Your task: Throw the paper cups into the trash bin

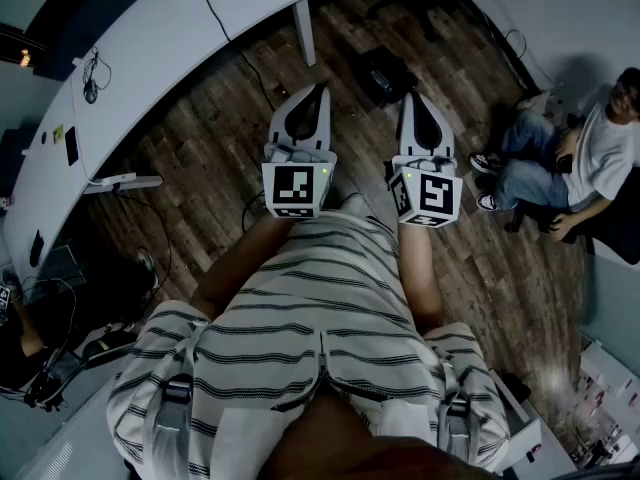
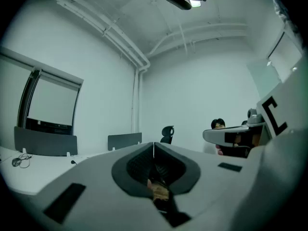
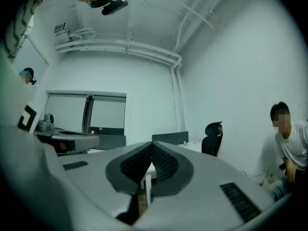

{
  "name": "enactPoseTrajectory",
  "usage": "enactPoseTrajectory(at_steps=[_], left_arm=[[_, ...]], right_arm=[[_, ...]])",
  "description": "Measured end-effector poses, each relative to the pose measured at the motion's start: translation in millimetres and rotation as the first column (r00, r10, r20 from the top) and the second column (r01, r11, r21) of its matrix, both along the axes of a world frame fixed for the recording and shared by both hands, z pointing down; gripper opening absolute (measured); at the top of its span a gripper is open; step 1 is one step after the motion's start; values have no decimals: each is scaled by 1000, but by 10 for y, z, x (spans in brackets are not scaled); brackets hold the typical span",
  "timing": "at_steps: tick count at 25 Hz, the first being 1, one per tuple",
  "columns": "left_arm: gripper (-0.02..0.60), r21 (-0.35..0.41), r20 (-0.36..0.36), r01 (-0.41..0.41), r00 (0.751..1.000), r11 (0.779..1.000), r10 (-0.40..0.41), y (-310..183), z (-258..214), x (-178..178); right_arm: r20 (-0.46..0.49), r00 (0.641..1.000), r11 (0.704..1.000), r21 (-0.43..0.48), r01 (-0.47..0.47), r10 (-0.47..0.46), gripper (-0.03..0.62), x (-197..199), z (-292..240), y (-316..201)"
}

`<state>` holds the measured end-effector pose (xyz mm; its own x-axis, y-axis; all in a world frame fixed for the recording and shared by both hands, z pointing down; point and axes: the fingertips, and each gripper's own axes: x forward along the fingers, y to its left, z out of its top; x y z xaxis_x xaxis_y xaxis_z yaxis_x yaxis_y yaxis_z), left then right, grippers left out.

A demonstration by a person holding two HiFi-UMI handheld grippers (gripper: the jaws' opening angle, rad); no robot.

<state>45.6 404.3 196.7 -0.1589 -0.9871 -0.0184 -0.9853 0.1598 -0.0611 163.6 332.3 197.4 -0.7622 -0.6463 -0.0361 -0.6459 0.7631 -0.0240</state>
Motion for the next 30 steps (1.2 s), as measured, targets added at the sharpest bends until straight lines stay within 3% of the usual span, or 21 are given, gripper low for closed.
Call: enactPoseTrajectory(at_steps=[11, 19, 30], left_arm=[[25, -8, 7, 14, 1000, 1000, -14, -115, 39, 131], [25, -57, 34, 20, 999, 998, -19, -207, 204, 328], [26, -61, 18, 29, 999, 998, -28, -581, 339, 161]], right_arm=[[42, 997, 998, -6, 68, -68, 9, 55, -47, -88], [51, 996, 997, -7, 80, -80, 9, 112, 19, -172], [29, 995, 995, -22, 98, -97, 9, -95, 158, -542]])
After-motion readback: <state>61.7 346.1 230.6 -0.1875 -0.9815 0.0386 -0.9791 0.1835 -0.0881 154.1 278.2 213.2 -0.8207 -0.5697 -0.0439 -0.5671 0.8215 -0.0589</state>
